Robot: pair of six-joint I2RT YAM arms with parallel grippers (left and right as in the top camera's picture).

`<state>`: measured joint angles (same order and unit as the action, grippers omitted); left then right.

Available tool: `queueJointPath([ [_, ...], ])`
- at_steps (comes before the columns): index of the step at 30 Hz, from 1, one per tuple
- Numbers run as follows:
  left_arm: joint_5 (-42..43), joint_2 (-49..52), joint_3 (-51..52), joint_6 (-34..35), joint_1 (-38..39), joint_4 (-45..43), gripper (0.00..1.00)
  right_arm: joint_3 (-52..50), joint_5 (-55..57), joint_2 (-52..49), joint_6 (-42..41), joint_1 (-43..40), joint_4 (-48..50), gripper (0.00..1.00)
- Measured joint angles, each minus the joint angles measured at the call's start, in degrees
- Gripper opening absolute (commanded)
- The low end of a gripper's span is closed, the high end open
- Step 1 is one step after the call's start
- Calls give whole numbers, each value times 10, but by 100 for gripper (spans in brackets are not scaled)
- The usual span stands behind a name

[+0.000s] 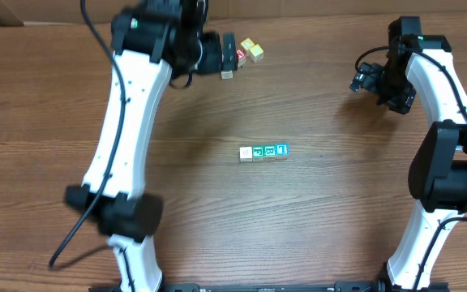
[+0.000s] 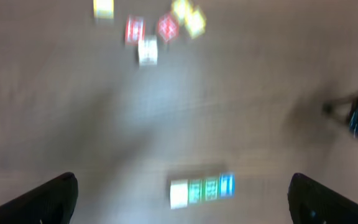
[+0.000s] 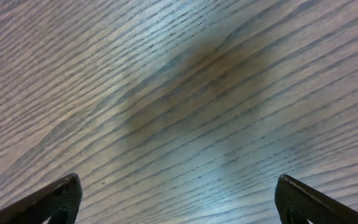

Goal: Flip 5 blocks
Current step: 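Move the left gripper over the block cluster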

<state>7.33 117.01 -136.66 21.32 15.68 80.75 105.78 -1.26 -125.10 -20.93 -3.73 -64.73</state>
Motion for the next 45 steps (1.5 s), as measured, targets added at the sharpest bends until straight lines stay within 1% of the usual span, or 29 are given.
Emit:
queueJointPath([
  [1, -3, 28, -37, 0, 0, -10, 100, 0, 0, 0, 0, 0, 0, 100],
  [3, 0, 68, -64, 0, 0, -38, 100, 0, 0, 0, 0, 0, 0, 100],
  [10, 28, 204, -67, 2, 0, -64, 100, 0, 0, 0, 0, 0, 0, 100],
  [13, 32, 244, -67, 2, 0, -87, 100, 0, 0, 0, 0, 0, 1, 100],
  [19, 38, 262, -67, 2, -2, -160, 100, 0, 0, 0, 0, 0, 0, 100],
  [24, 16, 261, -65, 2, -2, -165, 100, 0, 0, 0, 0, 0, 0, 100],
  [25, 5, 261, -63, 2, -1, -167, 95, 0, 0, 0, 0, 0, 1, 100],
  [26, -9, 261, -60, 2, 0, -172, 78, 0, 0, 0, 0, 0, 0, 100],
  [27, -19, 261, -56, 4, 0, -179, 59, 0, 0, 0, 0, 0, 0, 100],
  [28, -28, 261, -50, 8, 0, -185, 50, 0, 0, 0, 0, 0, 1, 100],
  [29, -35, 261, -45, 10, 0, -190, 48, 0, 0, 0, 0, 0, 0, 100],
  [31, -45, 261, -39, 13, 0, -198, 57, 0, 0, 0, 0, 0, 0, 100],
  [33, -55, 261, -38, 23, 0, -199, 60, 0, 0, 0, 0, 0, 0, 100],
  [38, -81, 261, -25, 31, 3, -212, 51, 0, 0, 0, 0, 0, 0, 100],
  [41, -92, 261, -10, 36, 7, -233, 44, 0, 0, 0, 0, 0, 0, 100],
  [45, -98, 261, 13, 38, 15, -268, 43, 0, 0, 0, 0, 0, 0, 100],
])
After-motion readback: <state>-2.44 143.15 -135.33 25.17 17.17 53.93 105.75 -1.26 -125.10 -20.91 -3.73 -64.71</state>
